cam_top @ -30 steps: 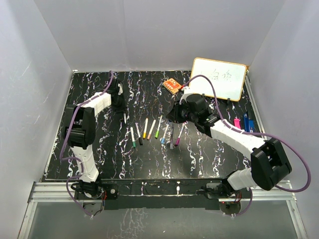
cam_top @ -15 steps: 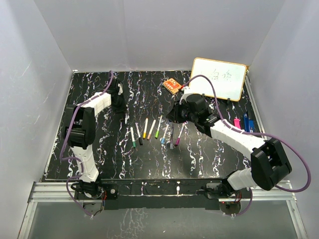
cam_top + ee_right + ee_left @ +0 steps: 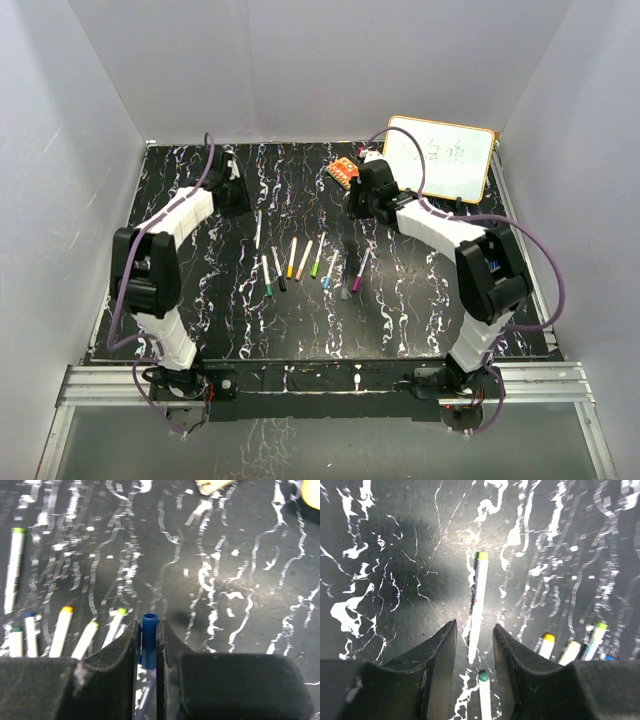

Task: Open the pen caps

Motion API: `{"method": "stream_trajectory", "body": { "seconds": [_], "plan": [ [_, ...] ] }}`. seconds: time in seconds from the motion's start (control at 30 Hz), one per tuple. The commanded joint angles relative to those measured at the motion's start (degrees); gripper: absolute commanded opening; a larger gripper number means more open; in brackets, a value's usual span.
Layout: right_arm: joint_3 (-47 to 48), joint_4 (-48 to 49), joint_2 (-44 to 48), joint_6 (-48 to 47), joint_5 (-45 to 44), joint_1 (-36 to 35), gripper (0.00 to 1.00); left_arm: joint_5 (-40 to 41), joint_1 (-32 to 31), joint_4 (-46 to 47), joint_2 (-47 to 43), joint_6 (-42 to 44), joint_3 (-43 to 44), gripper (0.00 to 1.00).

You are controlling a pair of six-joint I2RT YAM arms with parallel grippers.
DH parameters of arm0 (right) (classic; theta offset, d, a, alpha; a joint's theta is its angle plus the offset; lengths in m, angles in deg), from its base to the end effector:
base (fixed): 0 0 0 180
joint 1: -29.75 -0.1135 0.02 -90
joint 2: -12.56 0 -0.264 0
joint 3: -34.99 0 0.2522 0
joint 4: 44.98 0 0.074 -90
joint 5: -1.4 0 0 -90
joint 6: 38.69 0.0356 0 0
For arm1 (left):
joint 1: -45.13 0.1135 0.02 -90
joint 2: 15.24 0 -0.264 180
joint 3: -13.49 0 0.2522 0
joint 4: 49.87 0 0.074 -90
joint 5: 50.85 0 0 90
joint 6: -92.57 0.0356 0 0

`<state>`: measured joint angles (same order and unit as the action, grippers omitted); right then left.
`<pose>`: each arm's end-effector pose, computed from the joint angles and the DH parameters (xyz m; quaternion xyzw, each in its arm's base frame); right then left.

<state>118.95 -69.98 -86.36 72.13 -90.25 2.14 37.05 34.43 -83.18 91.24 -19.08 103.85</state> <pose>0.3448 0.1792 0.2388 -0.0476 0.9048 0.1616 0.3910 0.4011 -0.0771 0.2134 -0.0832 0.9341 -0.1131 0.3281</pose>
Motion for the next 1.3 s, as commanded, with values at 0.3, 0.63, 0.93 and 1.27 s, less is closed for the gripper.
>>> {"method": "stream_trajectory", "body": {
  "seconds": [0.3,0.63,0.93,1.27],
  "plan": [
    [10.65,-6.78,-11.24,-4.35,-7.54,6.84,0.0,-2.17,0.15,10.86,-27.56,-6.77,-14.63,0.44],
    [14.44,-10.01,-17.97,-5.28,-9.71,7.48,0.0,-4.71,0.21,14.27,-33.37,-9.5,-20.17,0.49],
    [13.65,-9.79,-19.41,-5.44,-9.36,8.39,0.02,-4.55,0.06,15.9,-35.66,-10.19,-24.03,0.51],
    [12.47,-9.81,-19.56,-5.16,-7.64,8.55,0.2,-3.83,0.07,15.45,-35.57,-10.17,-24.51,0.56]
  ]
}}
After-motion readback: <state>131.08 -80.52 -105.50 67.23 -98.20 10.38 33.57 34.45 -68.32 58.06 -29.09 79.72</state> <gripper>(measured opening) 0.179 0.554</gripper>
